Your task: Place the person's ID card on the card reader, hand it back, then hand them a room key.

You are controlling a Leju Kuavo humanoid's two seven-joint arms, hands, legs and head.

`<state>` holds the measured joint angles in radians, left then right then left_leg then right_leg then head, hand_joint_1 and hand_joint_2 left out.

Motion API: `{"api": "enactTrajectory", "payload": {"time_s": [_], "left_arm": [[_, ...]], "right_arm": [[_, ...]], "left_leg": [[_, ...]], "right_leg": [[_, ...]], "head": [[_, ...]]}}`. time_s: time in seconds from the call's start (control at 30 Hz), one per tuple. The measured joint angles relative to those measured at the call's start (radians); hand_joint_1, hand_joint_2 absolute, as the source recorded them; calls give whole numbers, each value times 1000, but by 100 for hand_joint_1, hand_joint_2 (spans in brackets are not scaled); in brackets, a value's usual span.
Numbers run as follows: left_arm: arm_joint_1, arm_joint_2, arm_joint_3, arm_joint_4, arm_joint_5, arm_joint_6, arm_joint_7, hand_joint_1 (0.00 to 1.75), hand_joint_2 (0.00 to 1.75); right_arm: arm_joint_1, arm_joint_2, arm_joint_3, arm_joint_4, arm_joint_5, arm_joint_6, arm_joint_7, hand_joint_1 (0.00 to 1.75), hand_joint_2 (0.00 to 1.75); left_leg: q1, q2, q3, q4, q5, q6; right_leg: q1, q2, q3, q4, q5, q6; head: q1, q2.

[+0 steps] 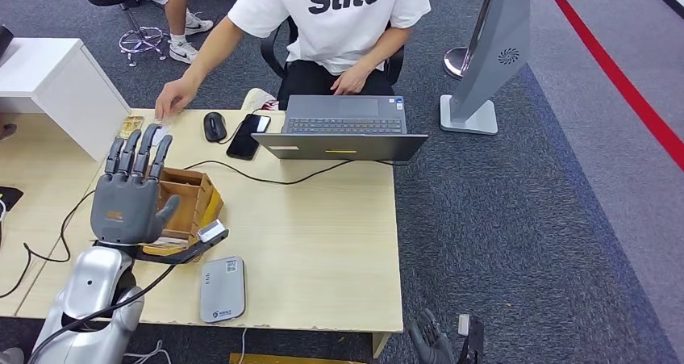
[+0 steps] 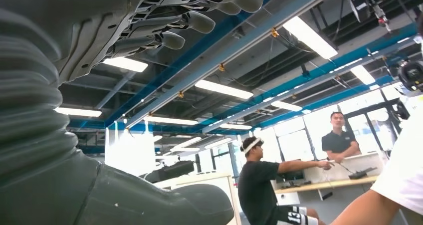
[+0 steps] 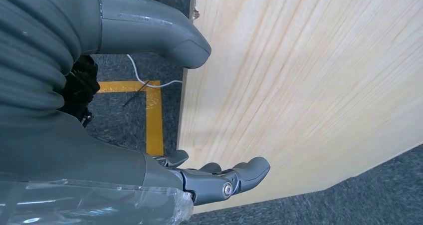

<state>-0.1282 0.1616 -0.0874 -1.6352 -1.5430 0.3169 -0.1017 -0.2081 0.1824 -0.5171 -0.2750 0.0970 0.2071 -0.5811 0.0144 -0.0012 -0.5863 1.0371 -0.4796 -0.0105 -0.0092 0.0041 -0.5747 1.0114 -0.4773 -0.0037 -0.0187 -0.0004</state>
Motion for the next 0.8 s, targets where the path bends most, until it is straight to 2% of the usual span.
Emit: {"api": "enactTrajectory", "payload": {"time_s": [0.17, 0.37, 0.6, 0.8], "left_arm": [[74, 66, -86, -32, -17, -35, 47, 0, 175], [239, 121, -142, -100, -17, -34, 86, 0, 175], [387, 139, -127, -167, -16, -30, 107, 0, 175], [416, 144, -60, -150, 3, -27, 64, 0, 175]], "right_arm": [[1, 0, -5, 0, -16, 0, -12, 0, 175], [6, -3, -18, 0, -39, -2, -22, 0, 175], [8, -8, -34, 0, -45, -12, -28, 0, 175], [8, -10, -35, 0, -34, -13, -30, 0, 175]], "left_leg": [[0, 1, 0, 0, 0, 0], [0, 2, -2, 0, -1, -1], [0, 2, -3, 0, -1, 0], [1, 2, -3, 0, -1, 0]], "right_leg": [[0, 1, -1, 0, 0, 0], [0, 2, -3, 0, -1, 0], [0, 2, -3, 0, -1, 0], [0, 1, -3, 0, -1, 0]], "head": [[0, 0], [0, 0], [0, 0], [0, 0]]}}
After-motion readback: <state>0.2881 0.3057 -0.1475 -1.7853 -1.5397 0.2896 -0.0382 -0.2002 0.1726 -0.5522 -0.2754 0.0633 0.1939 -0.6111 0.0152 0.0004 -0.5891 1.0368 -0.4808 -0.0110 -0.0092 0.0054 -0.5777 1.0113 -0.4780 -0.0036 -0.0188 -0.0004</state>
